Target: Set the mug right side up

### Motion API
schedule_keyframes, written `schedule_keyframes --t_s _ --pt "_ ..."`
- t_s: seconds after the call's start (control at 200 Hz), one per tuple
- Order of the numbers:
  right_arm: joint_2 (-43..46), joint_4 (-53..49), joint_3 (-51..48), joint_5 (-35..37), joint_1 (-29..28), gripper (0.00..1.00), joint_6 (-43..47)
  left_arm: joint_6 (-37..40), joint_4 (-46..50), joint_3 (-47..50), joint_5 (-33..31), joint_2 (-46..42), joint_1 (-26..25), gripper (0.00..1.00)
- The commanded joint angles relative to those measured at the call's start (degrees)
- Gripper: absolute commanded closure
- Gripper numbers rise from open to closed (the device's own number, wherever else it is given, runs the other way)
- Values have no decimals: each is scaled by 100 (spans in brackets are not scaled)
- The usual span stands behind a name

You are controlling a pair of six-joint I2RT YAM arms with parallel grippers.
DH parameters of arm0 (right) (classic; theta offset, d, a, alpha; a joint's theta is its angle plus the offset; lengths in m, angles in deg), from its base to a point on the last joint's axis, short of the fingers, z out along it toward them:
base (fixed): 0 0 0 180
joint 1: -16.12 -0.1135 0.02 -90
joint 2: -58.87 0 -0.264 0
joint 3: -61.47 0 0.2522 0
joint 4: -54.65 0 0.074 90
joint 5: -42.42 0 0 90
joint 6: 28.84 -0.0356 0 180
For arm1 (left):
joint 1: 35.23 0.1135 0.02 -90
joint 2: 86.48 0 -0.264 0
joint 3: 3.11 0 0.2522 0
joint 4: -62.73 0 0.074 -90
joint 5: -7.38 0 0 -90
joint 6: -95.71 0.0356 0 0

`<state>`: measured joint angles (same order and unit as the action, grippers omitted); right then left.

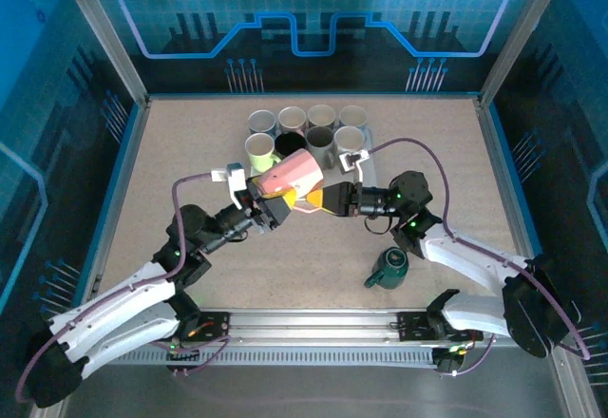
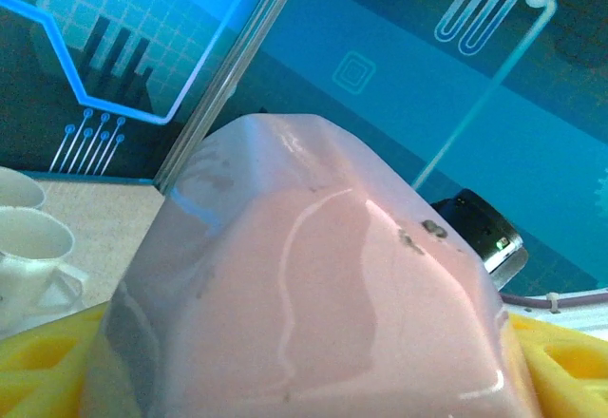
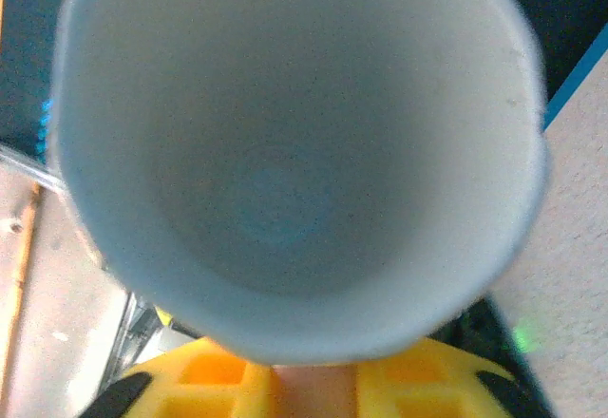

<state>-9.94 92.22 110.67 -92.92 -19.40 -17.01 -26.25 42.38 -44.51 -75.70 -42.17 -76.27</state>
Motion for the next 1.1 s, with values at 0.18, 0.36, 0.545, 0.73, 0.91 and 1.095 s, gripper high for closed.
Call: schedule_keyframes --t_s 0.18,0.36,0.545,0.73,0.91,1.095 --pt "196 122 77 202 -38 99 222 408 276 162 -9 -637 -104 4" --pt "1012 -2732 558 591 104 100 2072 598 2251 -234 -1073 -1316 -103 1" --pt "1390 -6964 1900 3358 -530 100 5428 877 4449 -733 -2007 -2032 -99 1" --pt "802 -7395 2340 4465 -671 100 6195 1206 6451 -1503 -2066 -1918 -99 1" --pt "-277 -7482 2891 5437 -974 100 6851 1308 7332 -1683 -2000 -1950 -101 1" --pt "-1431 -7363 3436 5570 -987 100 7056 1332 7524 -1405 -1946 -2144 -121 1"
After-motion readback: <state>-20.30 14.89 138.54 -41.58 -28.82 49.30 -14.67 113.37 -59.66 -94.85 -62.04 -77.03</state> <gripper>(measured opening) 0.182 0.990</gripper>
